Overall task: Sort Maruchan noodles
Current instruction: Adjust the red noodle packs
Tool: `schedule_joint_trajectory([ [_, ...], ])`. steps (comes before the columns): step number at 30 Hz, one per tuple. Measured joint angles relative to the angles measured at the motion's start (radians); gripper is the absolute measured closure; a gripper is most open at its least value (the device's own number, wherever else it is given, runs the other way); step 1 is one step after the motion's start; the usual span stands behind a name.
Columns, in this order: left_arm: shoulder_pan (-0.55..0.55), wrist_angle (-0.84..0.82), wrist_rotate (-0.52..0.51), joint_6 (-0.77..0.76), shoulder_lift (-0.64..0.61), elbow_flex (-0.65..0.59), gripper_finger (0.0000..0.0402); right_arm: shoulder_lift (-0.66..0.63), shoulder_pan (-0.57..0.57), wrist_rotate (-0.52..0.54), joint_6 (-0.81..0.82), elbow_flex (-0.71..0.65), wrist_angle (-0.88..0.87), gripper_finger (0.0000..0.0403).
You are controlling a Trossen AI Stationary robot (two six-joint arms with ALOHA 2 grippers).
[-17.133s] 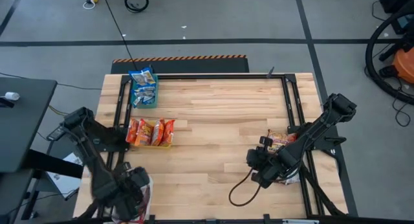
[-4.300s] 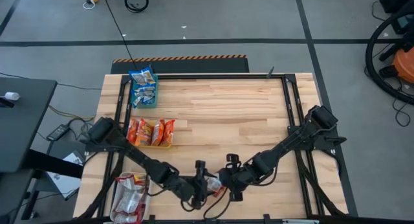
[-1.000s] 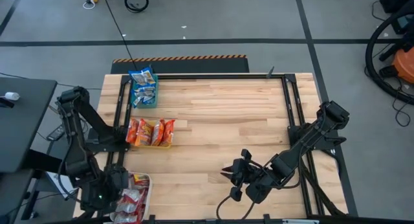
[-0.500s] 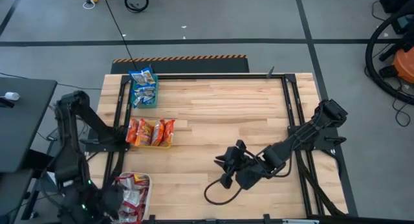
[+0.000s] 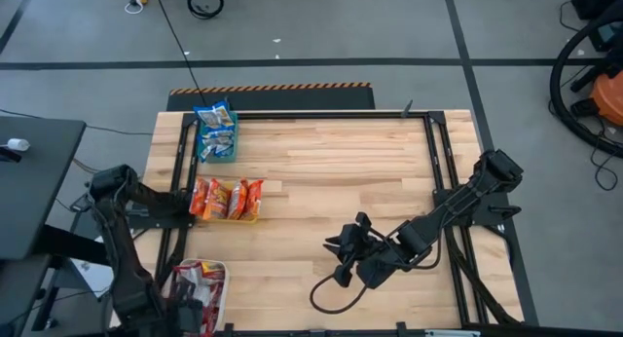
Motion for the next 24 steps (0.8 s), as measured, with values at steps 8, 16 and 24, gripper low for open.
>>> schedule_joint_trajectory([
  [8, -0.006, -0.126, -0.013, 0.346, 0.008, -0.007, 0.026, 0.0, 0.015, -0.007, 0.027, 0.0, -0.003, 0.0332],
  [16, -0.038, -0.079, -0.072, 0.528, 0.082, -0.006, 0.026, 0.0, 0.017, -0.007, 0.021, 0.0, -0.009, 0.0332],
  [24, -0.042, -0.06, -0.07, 0.585, 0.109, -0.005, 0.0272, 0.0, 0.014, -0.007, 0.001, 0.0, -0.01, 0.0332],
])
